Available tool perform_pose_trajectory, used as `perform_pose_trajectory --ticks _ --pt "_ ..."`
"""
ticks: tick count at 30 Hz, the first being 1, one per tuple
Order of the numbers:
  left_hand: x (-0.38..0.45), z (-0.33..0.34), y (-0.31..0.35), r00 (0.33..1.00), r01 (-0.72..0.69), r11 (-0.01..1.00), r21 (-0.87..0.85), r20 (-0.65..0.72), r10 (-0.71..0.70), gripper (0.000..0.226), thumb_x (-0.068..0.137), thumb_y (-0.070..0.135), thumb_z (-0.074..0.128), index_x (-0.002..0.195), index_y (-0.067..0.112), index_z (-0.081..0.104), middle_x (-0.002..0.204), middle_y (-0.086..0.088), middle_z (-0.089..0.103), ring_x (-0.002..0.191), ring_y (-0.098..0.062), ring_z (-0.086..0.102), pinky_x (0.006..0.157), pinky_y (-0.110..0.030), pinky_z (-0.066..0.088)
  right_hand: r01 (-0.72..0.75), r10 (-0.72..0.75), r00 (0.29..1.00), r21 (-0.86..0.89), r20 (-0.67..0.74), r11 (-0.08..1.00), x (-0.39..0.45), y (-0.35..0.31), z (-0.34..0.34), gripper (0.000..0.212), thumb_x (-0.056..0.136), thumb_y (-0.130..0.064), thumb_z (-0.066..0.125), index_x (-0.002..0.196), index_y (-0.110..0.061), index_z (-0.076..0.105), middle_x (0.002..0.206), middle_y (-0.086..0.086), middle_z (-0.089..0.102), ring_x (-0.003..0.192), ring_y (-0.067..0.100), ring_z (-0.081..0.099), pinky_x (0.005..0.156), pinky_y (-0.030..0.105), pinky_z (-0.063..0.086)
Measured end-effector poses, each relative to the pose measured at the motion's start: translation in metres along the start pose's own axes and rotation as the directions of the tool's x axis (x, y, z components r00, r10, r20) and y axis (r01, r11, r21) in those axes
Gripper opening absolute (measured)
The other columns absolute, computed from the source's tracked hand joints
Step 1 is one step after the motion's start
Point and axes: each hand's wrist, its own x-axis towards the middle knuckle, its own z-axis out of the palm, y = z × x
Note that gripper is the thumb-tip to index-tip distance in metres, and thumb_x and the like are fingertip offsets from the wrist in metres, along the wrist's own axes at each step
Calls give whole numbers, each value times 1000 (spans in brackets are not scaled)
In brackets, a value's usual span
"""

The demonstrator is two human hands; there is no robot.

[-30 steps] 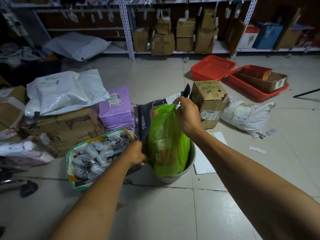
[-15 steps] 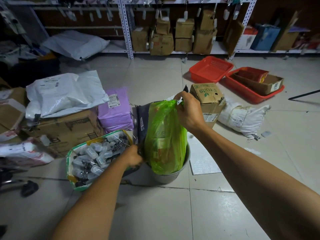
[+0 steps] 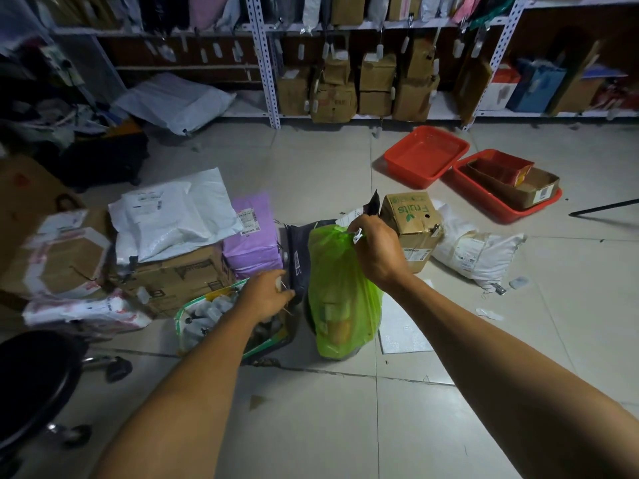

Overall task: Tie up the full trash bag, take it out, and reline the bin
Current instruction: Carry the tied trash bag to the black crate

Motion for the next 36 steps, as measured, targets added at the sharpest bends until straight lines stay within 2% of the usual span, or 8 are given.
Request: perform_pose_trajectory --ticks 3,6,9,14,22,29,33,36 --pt "-24 -42 28 998 -27 990 139 -54 35 62 82 44 66 138 22 52 138 -9 54 123 -32 53 100 -43 47 -28 28 999 -22 40 999 4 -34 -36 32 79 8 45 99 -10 64 106 11 63 96 25 57 77 34 45" --pt "-53 -93 67 995 -39 964 263 -75 60 59 87 46 61 139 21 50 140 -10 50 127 -32 47 102 -40 43 -1 5 998 -66 67 998 8 -68 -82 29 79 6 50 97 -11 65 103 12 64 93 30 59 70 32 40" --pt "-79 -148 111 995 -54 957 284 -66 75 62 89 45 58 144 21 44 146 -8 44 133 -31 41 107 -40 39 -7 14 996 -81 83 997 13 -107 -136 25 79 4 52 94 -11 65 98 12 63 87 33 59 65 33 37" --pt "-128 -235 193 990 -109 943 316 -50 132 60 90 45 58 144 23 44 146 -7 43 133 -30 41 106 -40 40 -19 29 995 -102 94 995 21 -175 -229 24 79 6 53 92 -10 65 92 11 63 81 31 58 63 31 32" --pt "-200 -341 305 980 -187 909 374 0 201 63 89 52 55 144 23 41 146 -7 43 132 -31 40 105 -44 39 -50 60 997 -164 53 985 11 -254 -366 25 78 4 53 90 -13 66 93 10 63 82 34 60 64 34 40" --pt "-235 -383 375 931 -356 838 414 73 359 66 88 53 54 145 23 39 147 -9 41 131 -33 40 107 -43 37 -117 108 993 -273 -48 955 -16 -290 -448 24 76 2 55 87 -14 68 92 8 66 84 32 63 64 36 47" --pt "-249 -381 405 862 -500 751 430 161 481 65 87 54 53 143 23 42 146 -8 41 132 -32 39 107 -43 37 -226 185 971 -328 -153 917 -53 -301 -477 26 72 5 55 86 -12 69 91 11 67 84 34 63 64 35 45" --pt "-260 -372 429 792 -604 680 415 223 568 62 85 53 55 140 27 45 143 -5 44 129 -30 42 104 -40 38 -308 233 941 -336 -244 890 -87 -305 -494 31 73 5 55 90 -17 69 92 11 68 85 32 64 66 31 45"
